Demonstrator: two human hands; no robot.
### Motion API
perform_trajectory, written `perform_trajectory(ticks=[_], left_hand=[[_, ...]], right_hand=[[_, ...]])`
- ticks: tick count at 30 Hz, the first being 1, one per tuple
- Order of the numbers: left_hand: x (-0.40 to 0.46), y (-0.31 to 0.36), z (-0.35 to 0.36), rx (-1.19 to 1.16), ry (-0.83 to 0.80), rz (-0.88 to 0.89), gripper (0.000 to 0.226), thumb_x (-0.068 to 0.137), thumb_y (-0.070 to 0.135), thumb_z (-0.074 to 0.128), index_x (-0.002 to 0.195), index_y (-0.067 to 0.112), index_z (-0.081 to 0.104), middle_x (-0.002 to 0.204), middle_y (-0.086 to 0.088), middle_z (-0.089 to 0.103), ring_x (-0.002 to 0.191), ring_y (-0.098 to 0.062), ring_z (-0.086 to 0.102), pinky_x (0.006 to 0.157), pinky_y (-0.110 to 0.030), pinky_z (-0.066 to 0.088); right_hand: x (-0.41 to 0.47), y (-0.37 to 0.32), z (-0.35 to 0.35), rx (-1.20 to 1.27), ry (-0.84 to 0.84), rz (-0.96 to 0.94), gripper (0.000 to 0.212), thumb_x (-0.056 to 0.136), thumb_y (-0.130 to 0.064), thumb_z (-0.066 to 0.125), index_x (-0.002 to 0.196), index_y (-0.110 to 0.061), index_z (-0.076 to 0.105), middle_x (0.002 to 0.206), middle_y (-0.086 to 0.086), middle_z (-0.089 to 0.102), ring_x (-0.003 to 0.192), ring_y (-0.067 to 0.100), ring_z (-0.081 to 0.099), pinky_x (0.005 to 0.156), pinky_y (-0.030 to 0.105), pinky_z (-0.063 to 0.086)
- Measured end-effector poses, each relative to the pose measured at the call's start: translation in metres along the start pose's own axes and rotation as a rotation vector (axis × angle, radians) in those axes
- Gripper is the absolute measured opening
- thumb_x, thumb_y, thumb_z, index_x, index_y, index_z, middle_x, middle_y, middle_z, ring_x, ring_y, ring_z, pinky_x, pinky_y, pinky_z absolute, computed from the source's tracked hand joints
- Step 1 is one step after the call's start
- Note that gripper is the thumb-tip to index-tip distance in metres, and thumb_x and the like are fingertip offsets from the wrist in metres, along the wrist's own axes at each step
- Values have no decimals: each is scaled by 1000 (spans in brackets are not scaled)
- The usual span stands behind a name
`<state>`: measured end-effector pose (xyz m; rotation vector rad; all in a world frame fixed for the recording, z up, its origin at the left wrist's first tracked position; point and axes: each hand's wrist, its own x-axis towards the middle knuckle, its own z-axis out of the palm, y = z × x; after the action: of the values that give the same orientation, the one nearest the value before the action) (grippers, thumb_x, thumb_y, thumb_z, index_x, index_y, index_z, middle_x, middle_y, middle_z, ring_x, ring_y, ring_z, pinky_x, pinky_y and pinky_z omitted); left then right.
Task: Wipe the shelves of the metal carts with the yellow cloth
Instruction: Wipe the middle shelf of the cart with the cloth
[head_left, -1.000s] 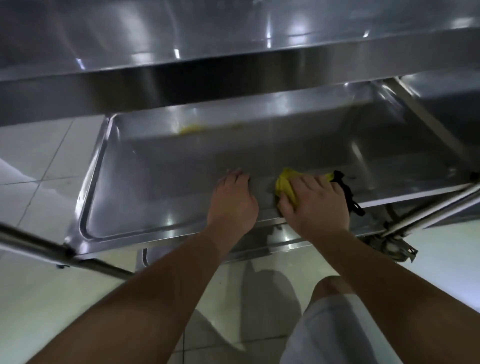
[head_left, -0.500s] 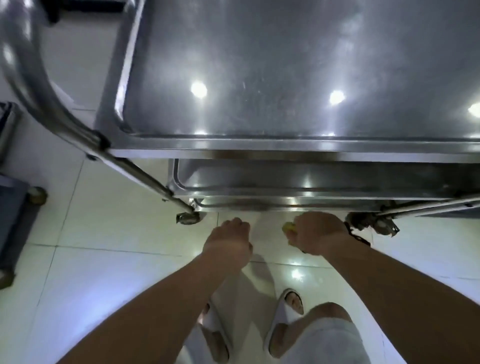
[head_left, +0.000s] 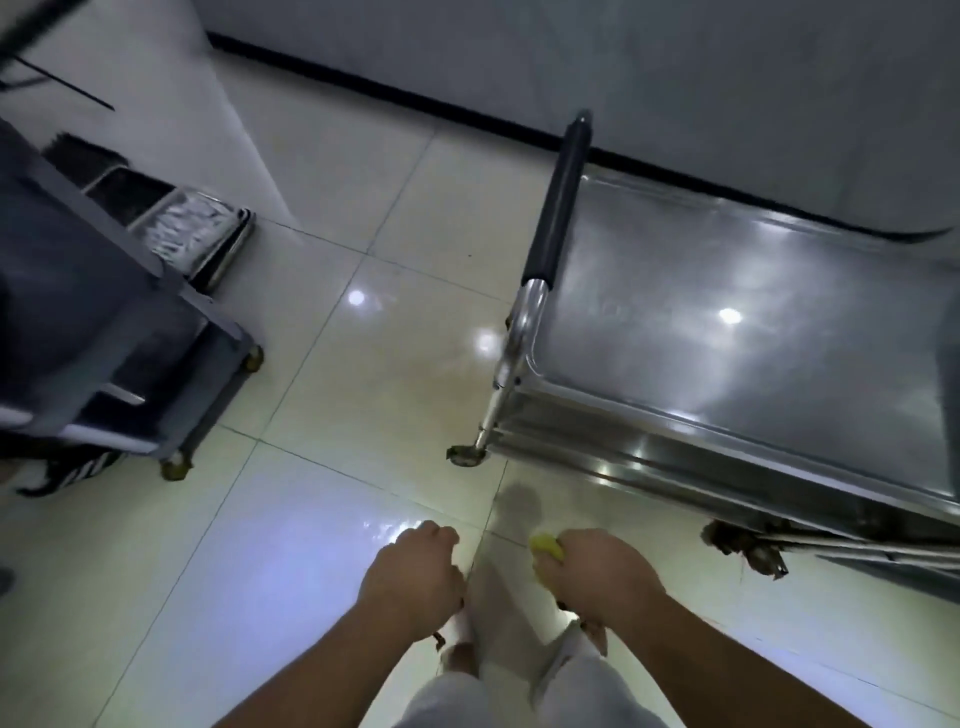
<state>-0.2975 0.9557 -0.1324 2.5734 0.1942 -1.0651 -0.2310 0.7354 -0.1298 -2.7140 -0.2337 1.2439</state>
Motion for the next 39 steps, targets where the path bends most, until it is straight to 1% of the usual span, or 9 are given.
perform_trajectory(ticks=[5, 9, 12, 15, 19, 24, 30, 35, 39], left_hand=[[-38, -54, -65, -86, 165, -83, 49, 103, 32, 44, 152, 23, 44, 150, 0, 47, 132, -26, 50, 105, -39, 46], [-48, -85, -110, -133, 285, -143, 48, 103, 33, 44, 151, 23, 46, 149, -1, 48, 129, -26, 53, 102, -38, 47], [-46, -105, -138, -154, 315, -171, 49, 104, 33, 44, 151, 23, 44, 150, -1, 48, 129, -25, 52, 103, -39, 46], [-32, -125, -172, -149, 341, -195, 49, 103, 34, 44, 152, 23, 44, 151, -1, 48, 129, -26, 52, 104, -40, 46], [4, -151, -232, -107, 387, -225, 50, 102, 34, 44, 151, 24, 46, 149, -2, 49, 129, -27, 52, 102, -41, 46], [57, -184, -334, -55, 407, -233, 49, 102, 35, 44, 150, 23, 46, 148, -2, 51, 128, -27, 54, 103, -43, 46], [112, -225, -442, -157, 472, -239, 47, 101, 34, 47, 147, 22, 50, 146, -2, 52, 127, -26, 55, 105, -43, 48], [184, -236, -520, -172, 456, -161, 49, 101, 35, 47, 148, 24, 49, 146, 0, 51, 127, -24, 55, 105, -41, 47], [259, -250, -588, -124, 440, -61, 49, 101, 36, 47, 148, 25, 49, 148, 1, 51, 129, -22, 54, 105, -40, 47]], right_hand=[[-17, -111, -44, -13, 58, -169, 47, 101, -55, 35, 77, -21, 59, 76, -3, 63, 83, 24, 64, 69, 31, 45], [-7, -179, -78, -10, 98, -267, 53, 98, -63, 36, 88, -19, 63, 88, 3, 66, 86, 26, 64, 80, 37, 54], [8, -218, -104, 15, 143, -320, 52, 100, -61, 39, 74, -19, 54, 73, -3, 58, 80, 27, 59, 76, 36, 49], [37, -251, -133, 95, 158, -315, 55, 101, -61, 39, 71, -18, 55, 70, -3, 57, 80, 26, 60, 72, 34, 42], [95, -287, -180, 148, 213, -267, 58, 100, -63, 37, 82, -15, 63, 75, 0, 58, 78, 26, 59, 70, 35, 42], [167, -324, -254, 186, 204, -228, 65, 96, -64, 33, 77, -14, 68, 76, 2, 71, 72, 22, 66, 69, 32, 48], [230, -368, -338, 161, 232, -179, 51, 98, -50, 41, 81, -10, 67, 78, 6, 72, 78, 25, 65, 74, 32, 52], [284, -398, -393, 115, 279, -109, 55, 98, -56, 34, 78, -14, 63, 77, 3, 70, 76, 24, 64, 75, 35, 54], [337, -422, -443, 61, 318, -49, 47, 98, -54, 36, 79, -18, 59, 81, 3, 70, 80, 26, 65, 80, 39, 57]])
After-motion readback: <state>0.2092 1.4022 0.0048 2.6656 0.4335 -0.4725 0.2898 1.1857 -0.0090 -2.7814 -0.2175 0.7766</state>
